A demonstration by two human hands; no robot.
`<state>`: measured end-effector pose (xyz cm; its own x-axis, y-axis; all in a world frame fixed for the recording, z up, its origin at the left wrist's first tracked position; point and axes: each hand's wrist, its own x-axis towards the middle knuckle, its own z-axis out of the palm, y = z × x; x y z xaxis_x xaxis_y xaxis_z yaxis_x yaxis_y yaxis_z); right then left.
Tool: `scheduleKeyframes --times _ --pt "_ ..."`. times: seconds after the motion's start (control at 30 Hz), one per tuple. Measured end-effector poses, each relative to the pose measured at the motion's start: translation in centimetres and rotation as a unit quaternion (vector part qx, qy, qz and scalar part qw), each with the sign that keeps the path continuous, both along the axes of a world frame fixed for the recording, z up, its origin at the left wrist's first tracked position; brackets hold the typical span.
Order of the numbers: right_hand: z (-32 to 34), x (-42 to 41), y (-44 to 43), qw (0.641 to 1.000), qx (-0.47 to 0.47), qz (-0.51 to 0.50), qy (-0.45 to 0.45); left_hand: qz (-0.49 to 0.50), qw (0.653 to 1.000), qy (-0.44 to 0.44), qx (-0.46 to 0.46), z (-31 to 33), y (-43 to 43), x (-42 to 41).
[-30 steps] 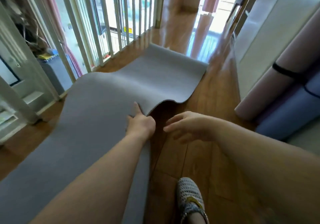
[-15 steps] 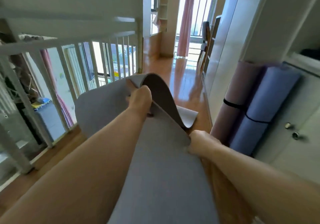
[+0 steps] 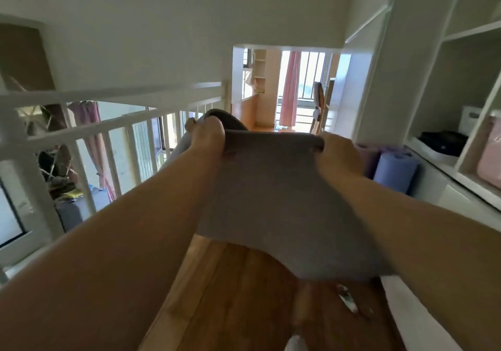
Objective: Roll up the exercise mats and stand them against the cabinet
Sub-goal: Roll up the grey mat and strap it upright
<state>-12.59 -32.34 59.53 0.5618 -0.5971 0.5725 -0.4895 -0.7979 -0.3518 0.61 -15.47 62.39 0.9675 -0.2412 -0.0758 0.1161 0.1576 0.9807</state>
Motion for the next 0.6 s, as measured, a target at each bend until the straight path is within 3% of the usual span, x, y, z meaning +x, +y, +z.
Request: scheduleKeyframes --times 0.13,0.23,0.3,0.37,0.47,0.6 --pt "0.5 -2.3 0.6 0.993 0.017 0.099 0.069 -0.012 0.995 0.036 0.089 -1.6 2.6 0.4" --pt "-2.5 -3.4 2.2 0.988 0.036 0.14 0.06 -0.037 0.985 0.071 0.15 -3.1 5.7 -3.2" --pt "-5.1 -3.9 3.3 0.986 0.04 0.154 0.055 -0.024 0.966 0.027 0.256 -5.2 6.9 -2.8" --pt "-7.4 -4.3 4.0 0.983 0.063 0.16 0.064 -0.022 0.91 -0.071 0.407 -6.9 8.2 -2.6" --pt "-10.7 -4.8 4.9 0.977 0.092 0.175 0.082 -0.14 0.828 -0.156 0.52 -8.9 9.7 -3.0" --pt "-14.9 -5.5 6.3 0.962 0.105 0.223 0.118 -0.235 0.702 -0.177 0.649 -10.3 9.8 -3.7"
